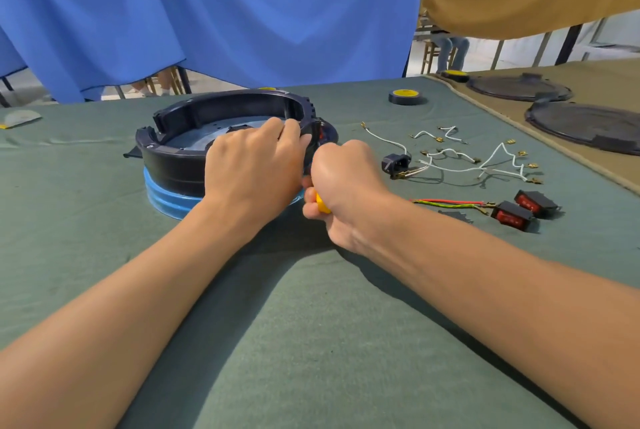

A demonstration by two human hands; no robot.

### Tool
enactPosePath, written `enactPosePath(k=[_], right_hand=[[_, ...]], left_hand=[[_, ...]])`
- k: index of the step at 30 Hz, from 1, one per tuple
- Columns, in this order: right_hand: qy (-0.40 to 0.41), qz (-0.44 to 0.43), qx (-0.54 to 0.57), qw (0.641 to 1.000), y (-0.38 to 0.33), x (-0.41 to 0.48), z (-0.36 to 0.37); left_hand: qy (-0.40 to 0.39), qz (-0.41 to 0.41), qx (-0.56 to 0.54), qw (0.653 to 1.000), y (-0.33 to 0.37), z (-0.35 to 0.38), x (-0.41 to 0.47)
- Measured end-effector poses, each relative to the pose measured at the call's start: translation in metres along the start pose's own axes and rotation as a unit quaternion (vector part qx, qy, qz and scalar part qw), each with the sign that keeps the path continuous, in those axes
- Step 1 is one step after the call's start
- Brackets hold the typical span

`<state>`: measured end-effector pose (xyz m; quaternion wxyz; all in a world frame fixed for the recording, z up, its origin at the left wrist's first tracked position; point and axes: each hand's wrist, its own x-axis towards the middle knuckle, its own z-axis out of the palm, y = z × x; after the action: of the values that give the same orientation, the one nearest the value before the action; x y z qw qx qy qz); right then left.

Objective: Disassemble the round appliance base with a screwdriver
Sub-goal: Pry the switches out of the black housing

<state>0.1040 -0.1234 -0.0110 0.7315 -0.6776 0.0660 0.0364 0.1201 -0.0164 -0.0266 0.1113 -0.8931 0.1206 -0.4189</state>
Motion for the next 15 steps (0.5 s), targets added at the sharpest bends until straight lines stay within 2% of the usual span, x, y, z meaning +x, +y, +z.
enactPosePath(k=[3, 5, 7, 11, 13, 15], right_hand=[[0.028, -0.044, -0.098, 0.994, 0.009, 0.001, 0.006], [0.054, -0.080, -0.203, 0.974, 0.013, 0.000, 0.006], [0.068, -0.115, -0.254, 0.958, 0.015, 0.001, 0.006], [0.071, -0.168, -0.290, 0.940, 0.017, 0.006, 0.006], [0.064, -0.161, -0.281, 0.944, 0.018, 0.009, 0.006], [0.040, -0.120, -0.234, 0.964, 0.018, 0.010, 0.004]], left_hand=[[-0.002, -0.001, -0.027, 1.000, -0.001, 0.001, 0.000], [0.002, -0.006, -0.030, 1.000, 0.000, 0.001, 0.000], [0.001, -0.005, -0.029, 1.000, 0.001, 0.000, 0.001], [0.006, 0.003, -0.033, 0.999, -0.001, -0.001, 0.001], [0.009, 0.009, -0.031, 0.999, -0.001, -0.001, 0.000], [0.009, 0.010, -0.022, 1.000, -0.001, -0.002, -0.001]])
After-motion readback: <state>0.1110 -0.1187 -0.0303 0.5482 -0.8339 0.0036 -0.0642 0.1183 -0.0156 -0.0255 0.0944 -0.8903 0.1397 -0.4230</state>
